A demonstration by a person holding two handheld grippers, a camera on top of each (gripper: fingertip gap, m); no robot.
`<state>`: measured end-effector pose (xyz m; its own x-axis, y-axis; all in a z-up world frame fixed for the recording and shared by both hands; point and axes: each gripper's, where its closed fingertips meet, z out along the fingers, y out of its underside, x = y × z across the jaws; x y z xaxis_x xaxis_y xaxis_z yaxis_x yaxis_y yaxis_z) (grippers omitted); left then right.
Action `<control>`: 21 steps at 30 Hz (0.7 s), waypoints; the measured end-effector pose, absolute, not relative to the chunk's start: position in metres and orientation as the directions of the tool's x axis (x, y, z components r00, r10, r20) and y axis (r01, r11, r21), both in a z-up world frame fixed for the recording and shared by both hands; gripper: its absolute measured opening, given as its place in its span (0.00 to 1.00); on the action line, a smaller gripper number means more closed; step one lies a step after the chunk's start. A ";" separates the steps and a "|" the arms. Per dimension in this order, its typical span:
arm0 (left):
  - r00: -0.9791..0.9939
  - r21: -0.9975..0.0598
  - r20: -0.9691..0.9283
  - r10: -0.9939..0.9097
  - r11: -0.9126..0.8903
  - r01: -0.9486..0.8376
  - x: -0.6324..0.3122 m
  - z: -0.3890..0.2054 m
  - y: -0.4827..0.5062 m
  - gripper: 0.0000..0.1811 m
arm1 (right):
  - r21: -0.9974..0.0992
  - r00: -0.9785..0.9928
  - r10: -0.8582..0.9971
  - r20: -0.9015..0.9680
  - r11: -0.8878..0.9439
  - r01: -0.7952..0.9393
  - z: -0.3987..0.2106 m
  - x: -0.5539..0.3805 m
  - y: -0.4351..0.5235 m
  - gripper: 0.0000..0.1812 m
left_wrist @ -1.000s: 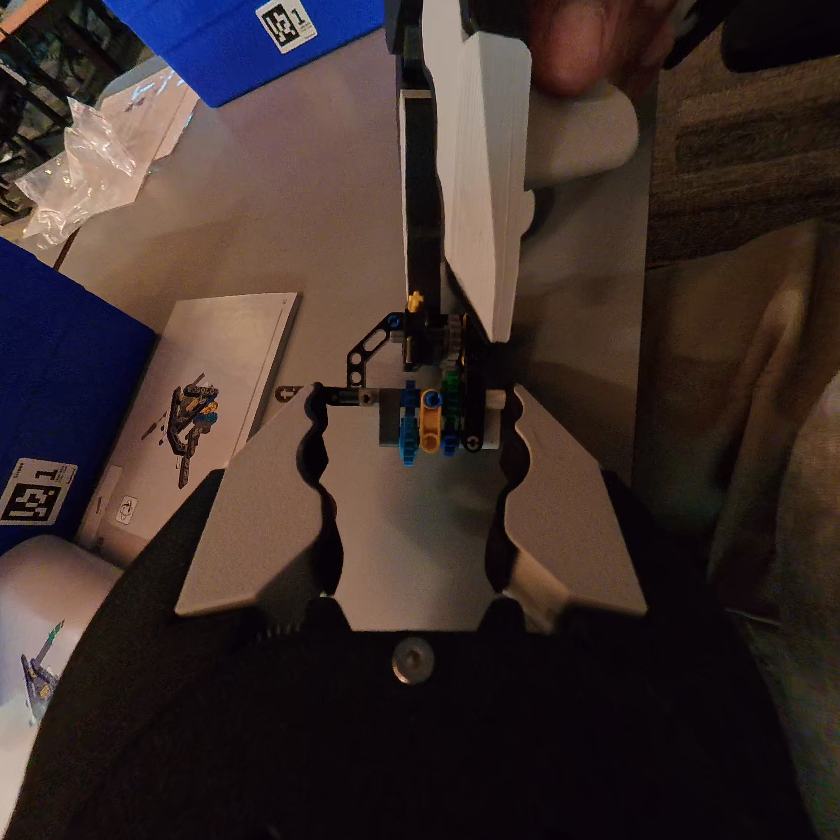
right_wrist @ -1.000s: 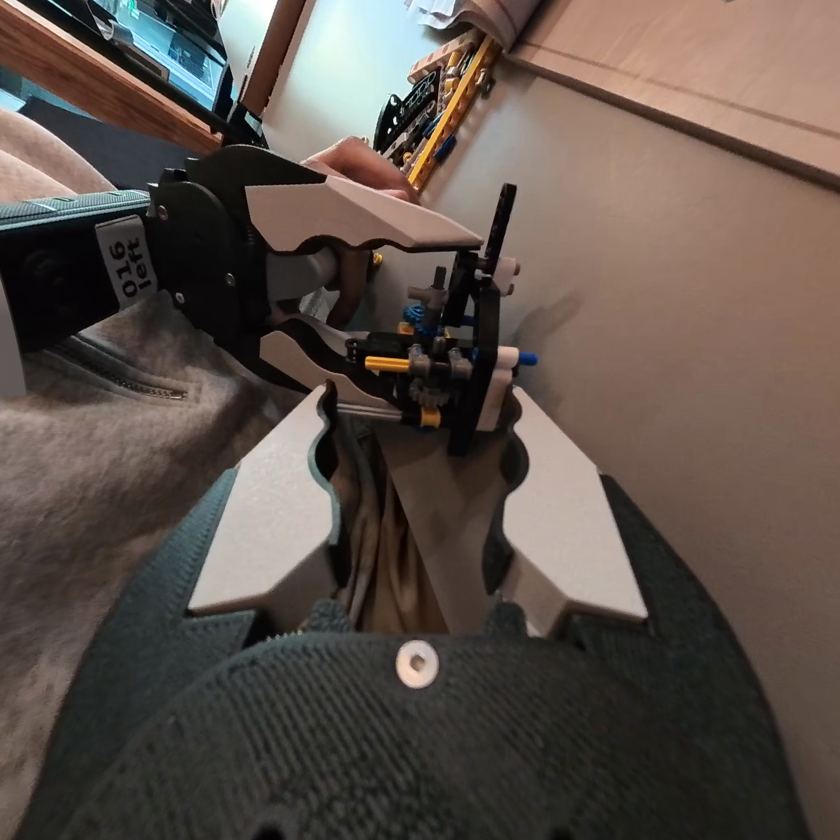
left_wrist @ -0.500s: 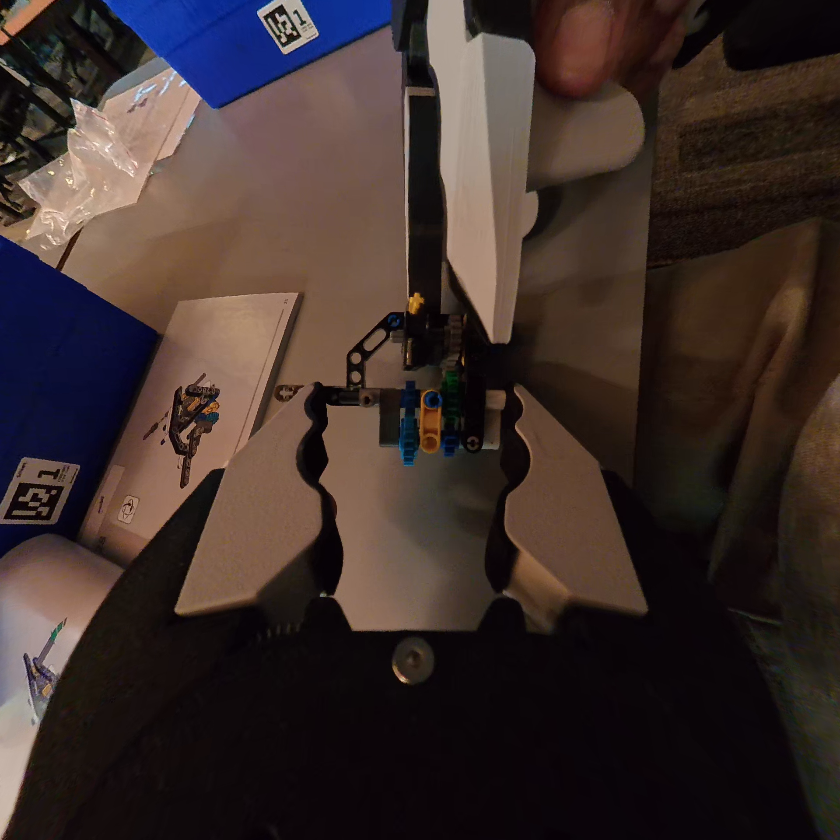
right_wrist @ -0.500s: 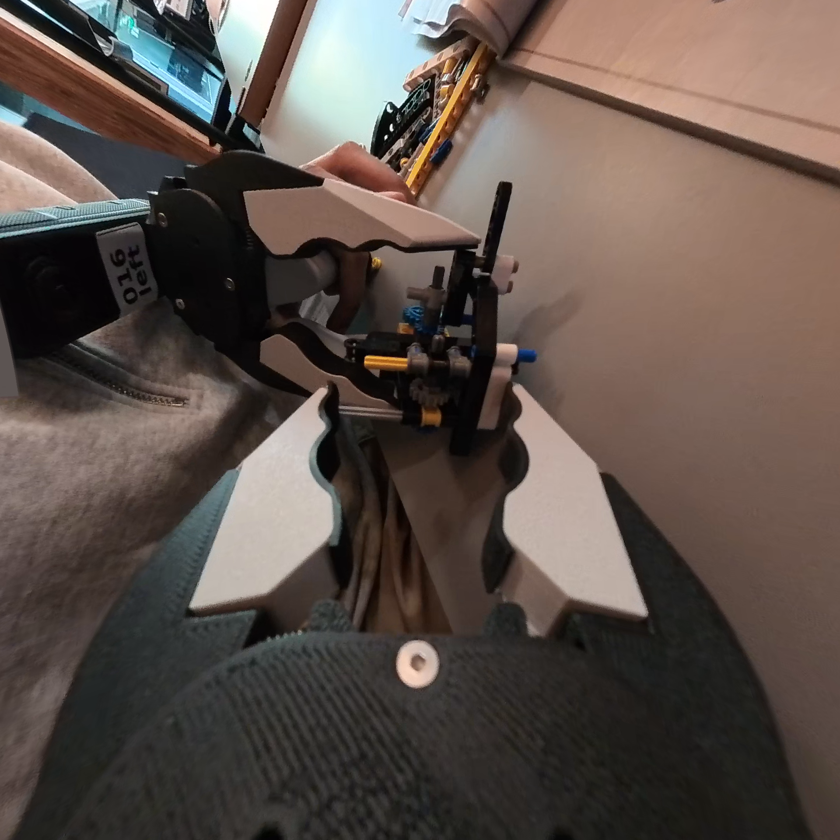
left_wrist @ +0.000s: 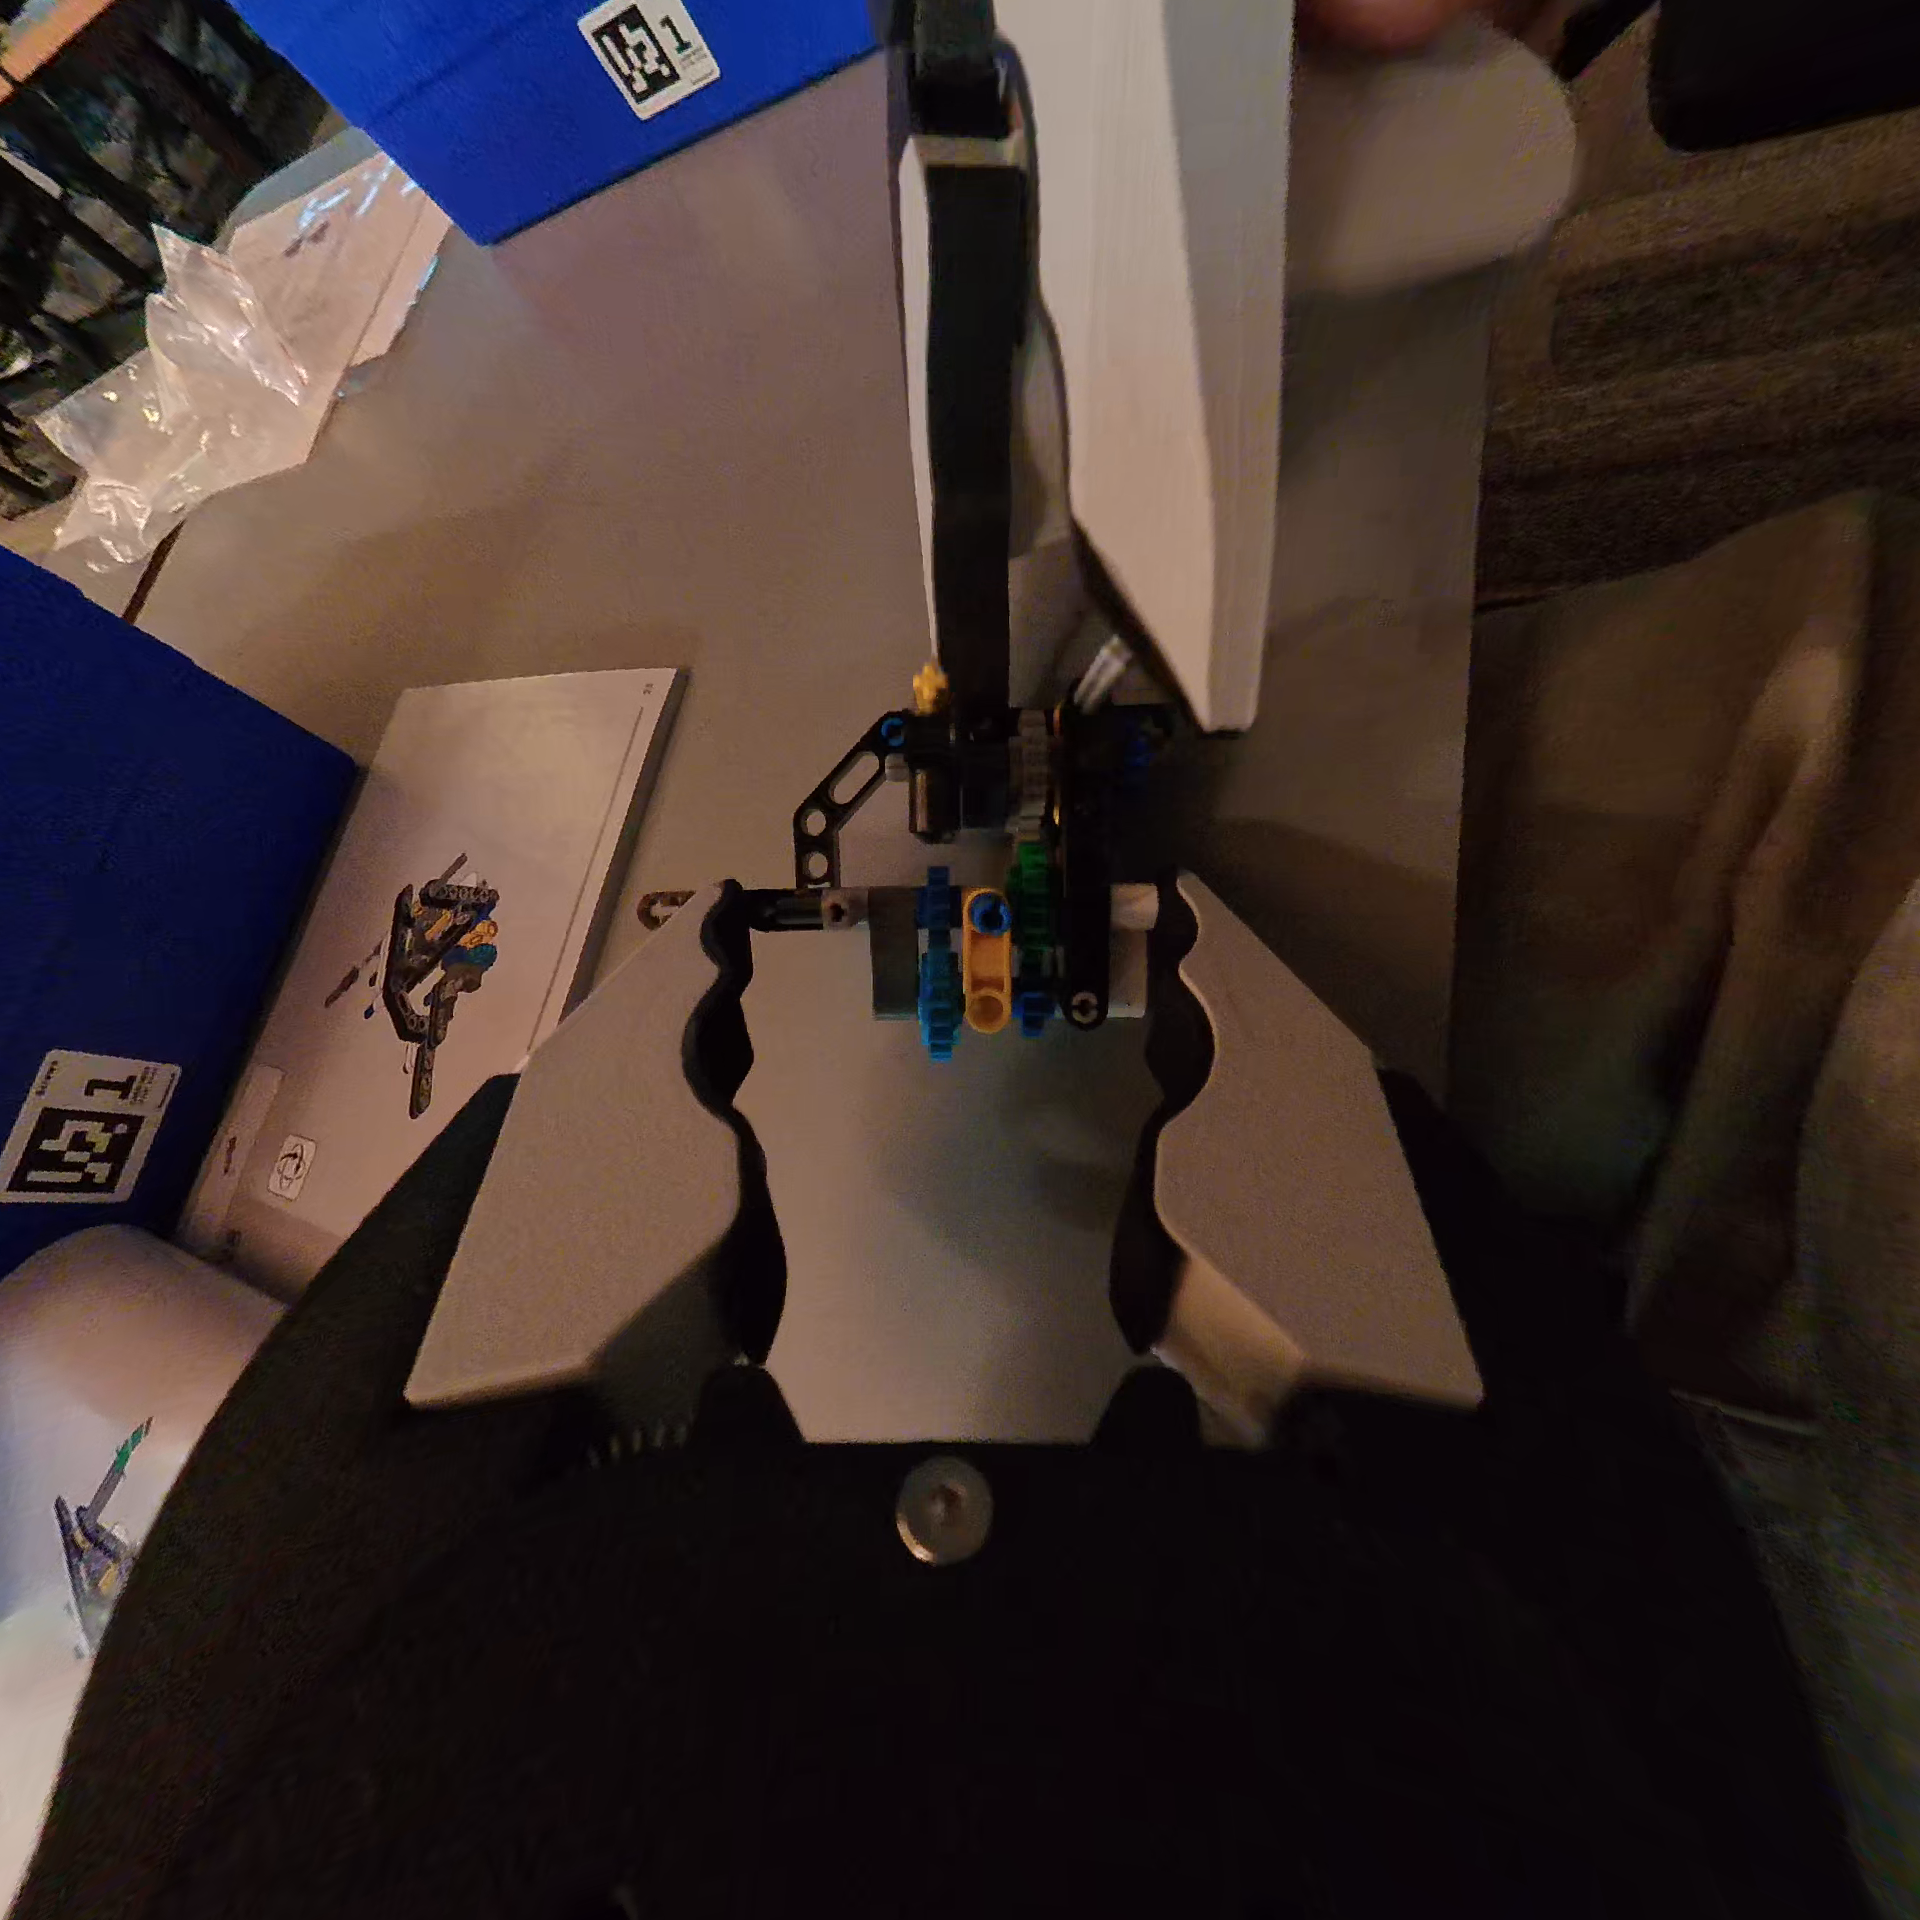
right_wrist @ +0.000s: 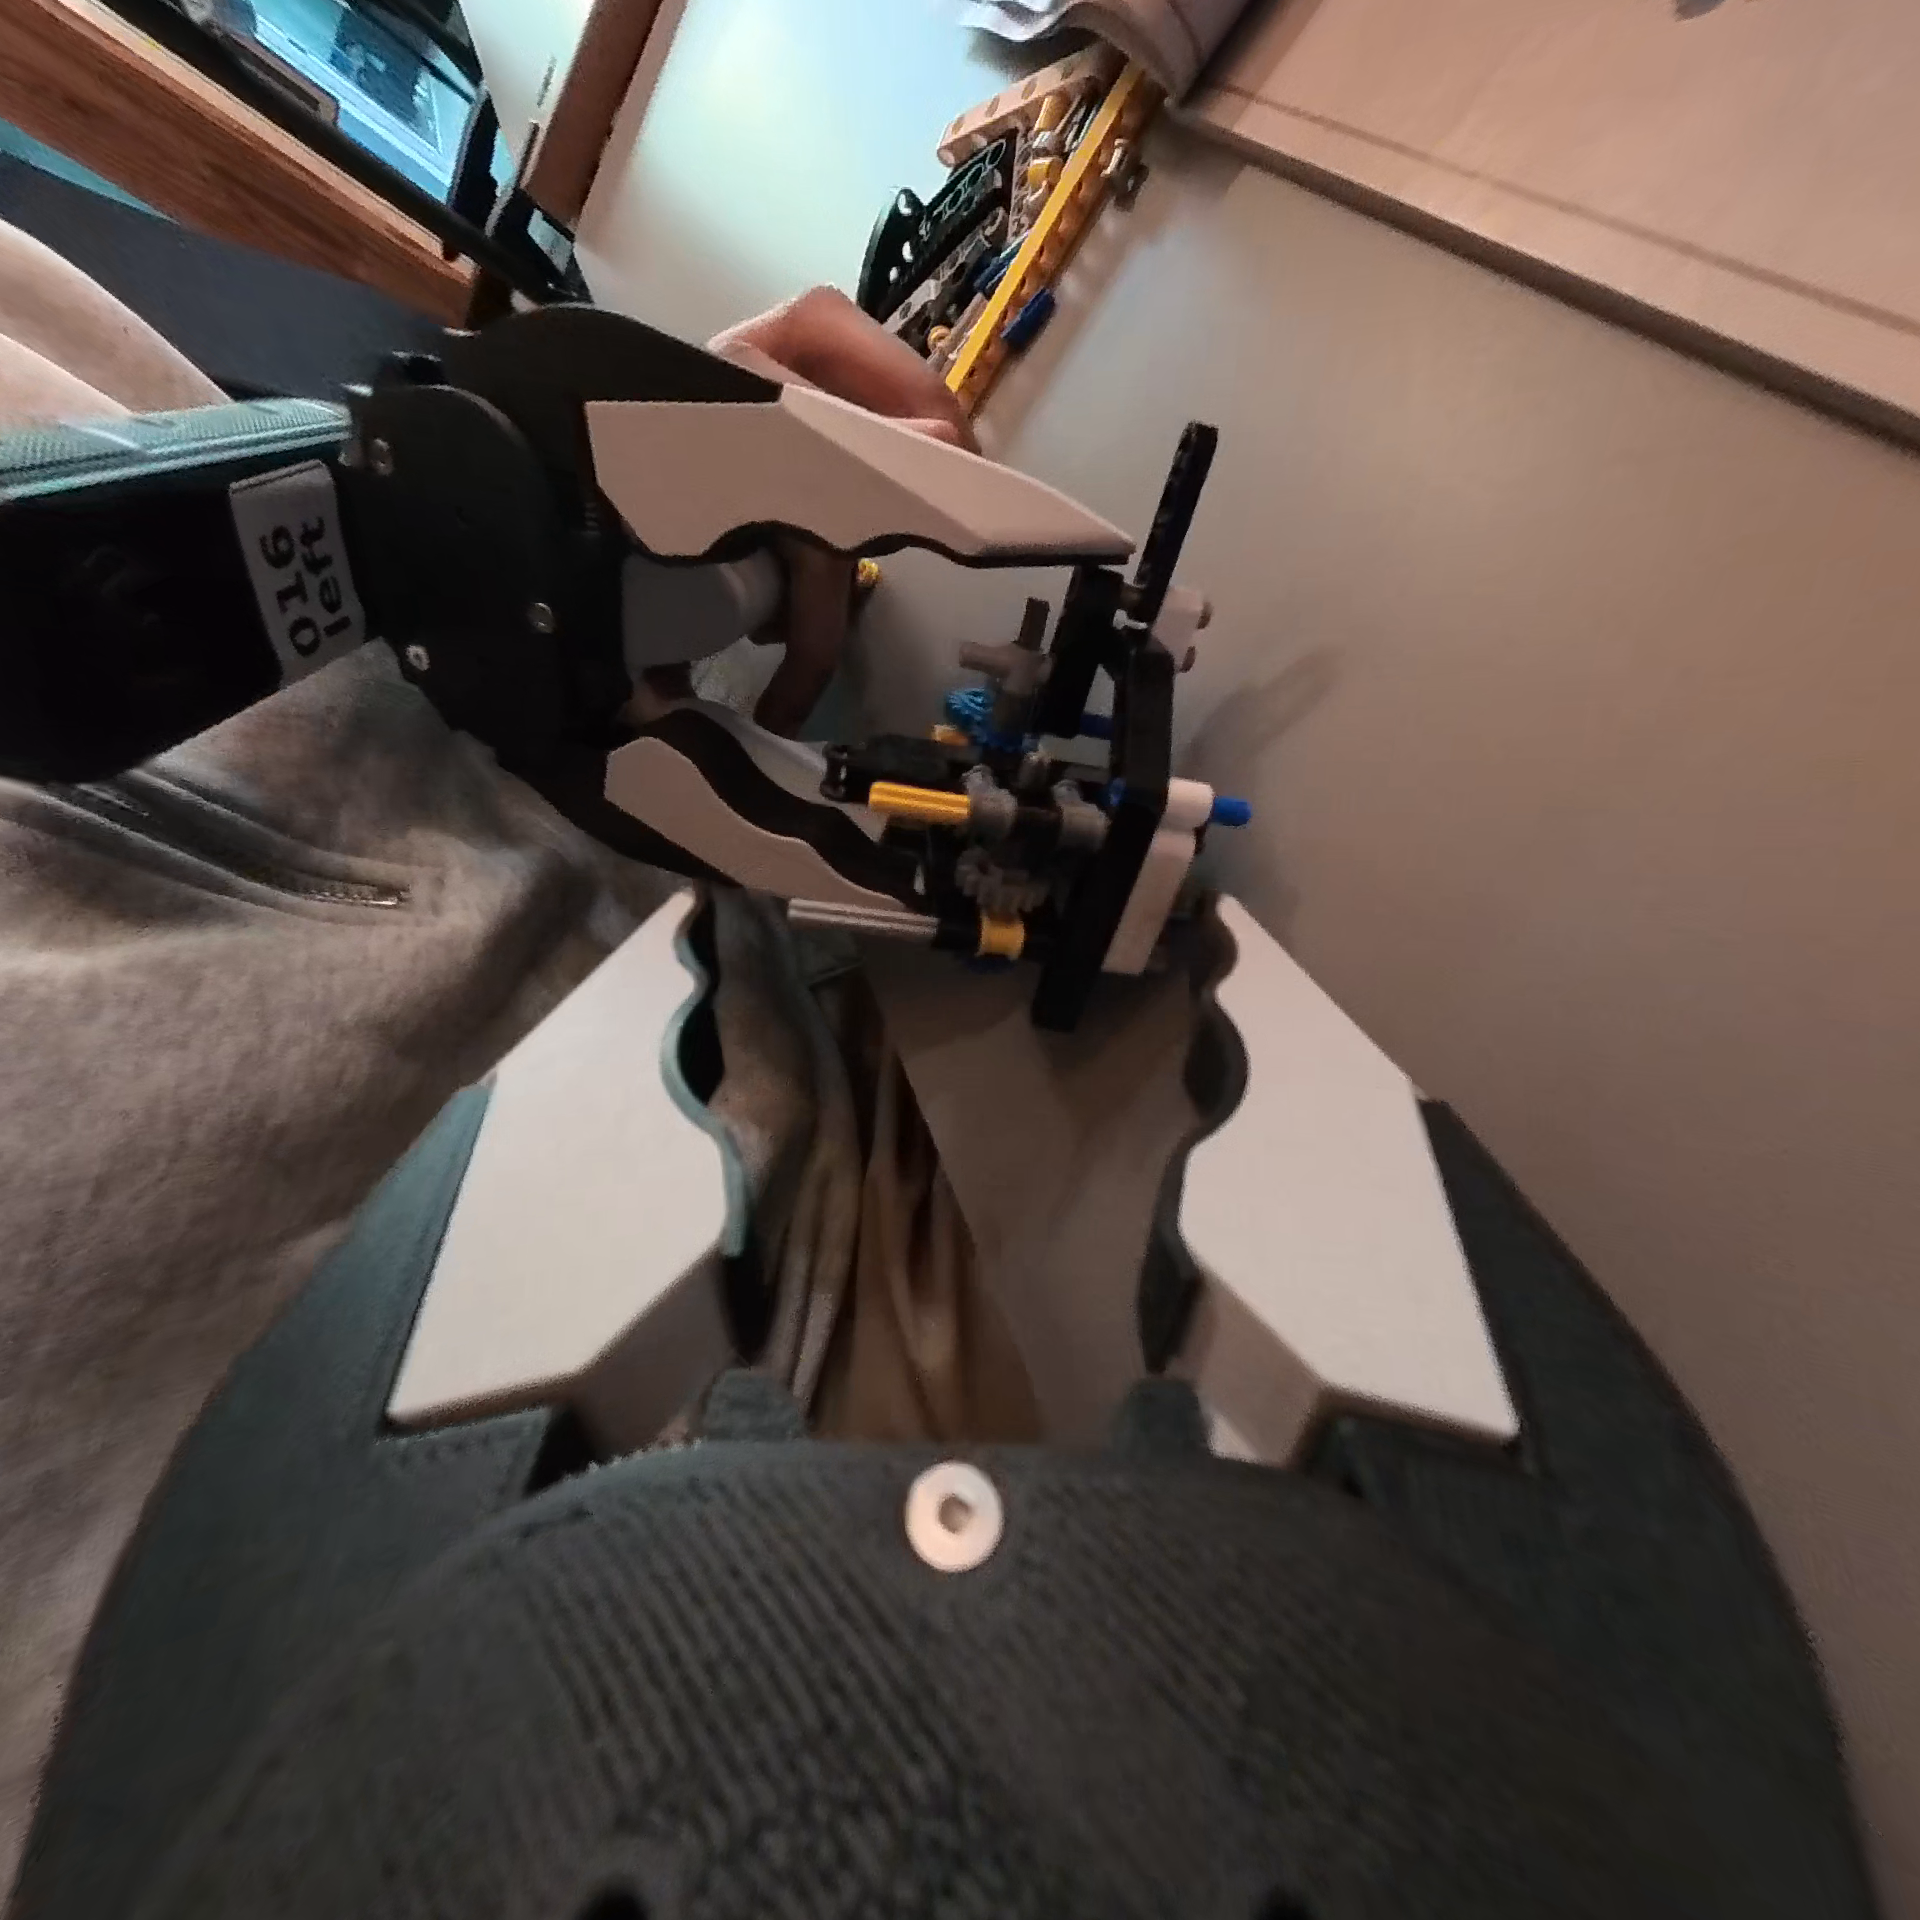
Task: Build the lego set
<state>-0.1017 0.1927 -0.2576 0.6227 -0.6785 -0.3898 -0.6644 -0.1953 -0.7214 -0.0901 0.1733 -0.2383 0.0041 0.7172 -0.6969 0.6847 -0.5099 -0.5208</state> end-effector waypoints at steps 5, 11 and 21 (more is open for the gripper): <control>0.628 -0.720 -0.422 -0.654 -0.180 -0.671 -0.104 -0.255 0.194 0.42 | -0.530 0.069 0.689 -0.721 -0.614 0.584 -0.231 -0.079 0.181 0.54; 0.622 -0.714 -0.465 -0.630 -0.150 -0.684 -0.105 -0.252 0.194 0.42 | -0.627 0.133 0.768 -0.626 -0.598 0.500 -0.235 -0.067 0.173 0.58; 0.600 -0.676 -0.560 -0.571 -0.103 -0.729 -0.119 -0.249 0.196 0.42 | -0.687 0.027 0.759 -0.651 -0.604 0.403 -0.225 -0.088 0.162 0.56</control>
